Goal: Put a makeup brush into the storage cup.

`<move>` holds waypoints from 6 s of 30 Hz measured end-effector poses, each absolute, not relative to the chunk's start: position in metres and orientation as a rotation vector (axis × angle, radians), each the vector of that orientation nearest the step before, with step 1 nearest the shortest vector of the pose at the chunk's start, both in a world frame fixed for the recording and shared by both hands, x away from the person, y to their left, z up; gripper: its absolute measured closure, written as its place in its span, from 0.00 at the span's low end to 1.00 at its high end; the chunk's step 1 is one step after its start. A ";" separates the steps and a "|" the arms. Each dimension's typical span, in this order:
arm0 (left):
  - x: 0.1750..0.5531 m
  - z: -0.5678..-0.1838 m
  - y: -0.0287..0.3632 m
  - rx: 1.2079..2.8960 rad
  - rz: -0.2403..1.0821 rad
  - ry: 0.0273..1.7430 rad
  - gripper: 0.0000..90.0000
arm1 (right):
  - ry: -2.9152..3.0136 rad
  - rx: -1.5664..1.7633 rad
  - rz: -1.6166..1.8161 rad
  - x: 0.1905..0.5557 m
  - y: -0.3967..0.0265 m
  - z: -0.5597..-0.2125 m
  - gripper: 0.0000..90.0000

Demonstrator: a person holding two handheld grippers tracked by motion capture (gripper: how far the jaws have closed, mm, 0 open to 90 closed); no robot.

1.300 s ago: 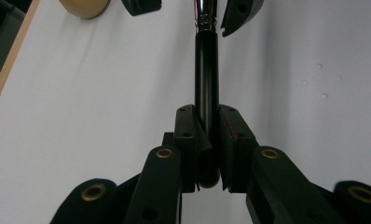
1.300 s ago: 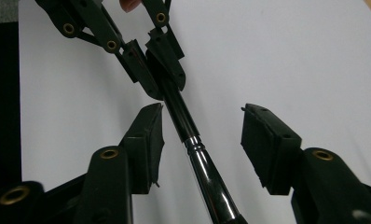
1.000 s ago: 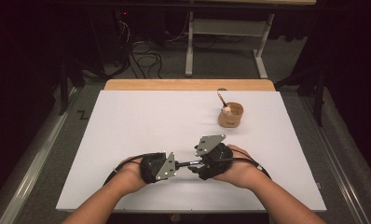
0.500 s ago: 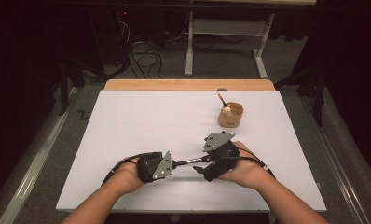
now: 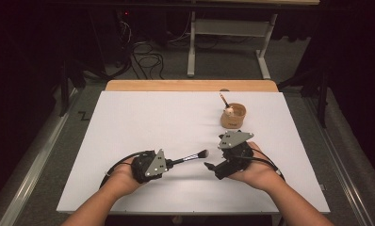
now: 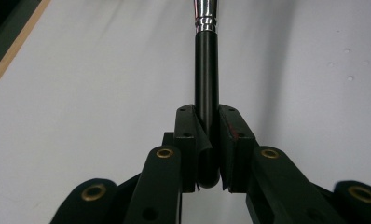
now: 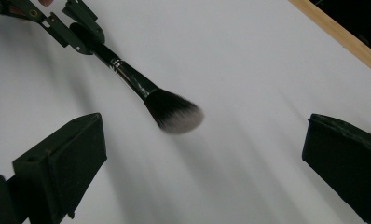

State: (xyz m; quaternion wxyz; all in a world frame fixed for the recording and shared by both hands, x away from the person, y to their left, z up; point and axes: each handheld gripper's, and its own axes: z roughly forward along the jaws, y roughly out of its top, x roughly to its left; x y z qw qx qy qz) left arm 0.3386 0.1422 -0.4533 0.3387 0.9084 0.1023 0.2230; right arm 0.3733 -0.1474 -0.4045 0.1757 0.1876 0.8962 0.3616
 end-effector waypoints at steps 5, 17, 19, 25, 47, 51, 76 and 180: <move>0.338 -0.458 0.146 2.341 0.561 0.306 0.88 | 2.519 0.568 1.044 0.374 -0.156 -0.408 0.00; 0.339 -0.469 0.164 2.236 0.551 0.415 0.88 | 2.497 0.650 1.050 0.373 -0.171 -0.427 0.00; 0.338 -0.472 0.166 2.217 0.548 0.429 0.88 | 2.494 0.661 1.058 0.374 -0.172 -0.432 0.00; 0.336 -0.480 0.172 2.194 0.538 0.464 0.88 | 2.490 0.704 1.070 0.373 -0.175 -0.448 0.02; 0.332 -0.485 0.197 2.006 0.501 0.577 0.88 | 2.350 0.828 1.273 0.362 -0.175 -0.467 0.04; 0.332 -0.485 0.201 1.964 0.487 0.602 0.88 | 2.278 0.862 1.335 0.358 -0.184 -0.467 0.05; 0.323 -0.478 0.215 1.655 0.433 0.641 0.88 | 2.124 0.926 1.504 0.346 -0.207 -0.465 0.06; 0.334 -0.474 0.109 1.633 0.391 0.498 0.88 | 2.047 0.886 2.003 0.361 -0.142 -0.428 0.78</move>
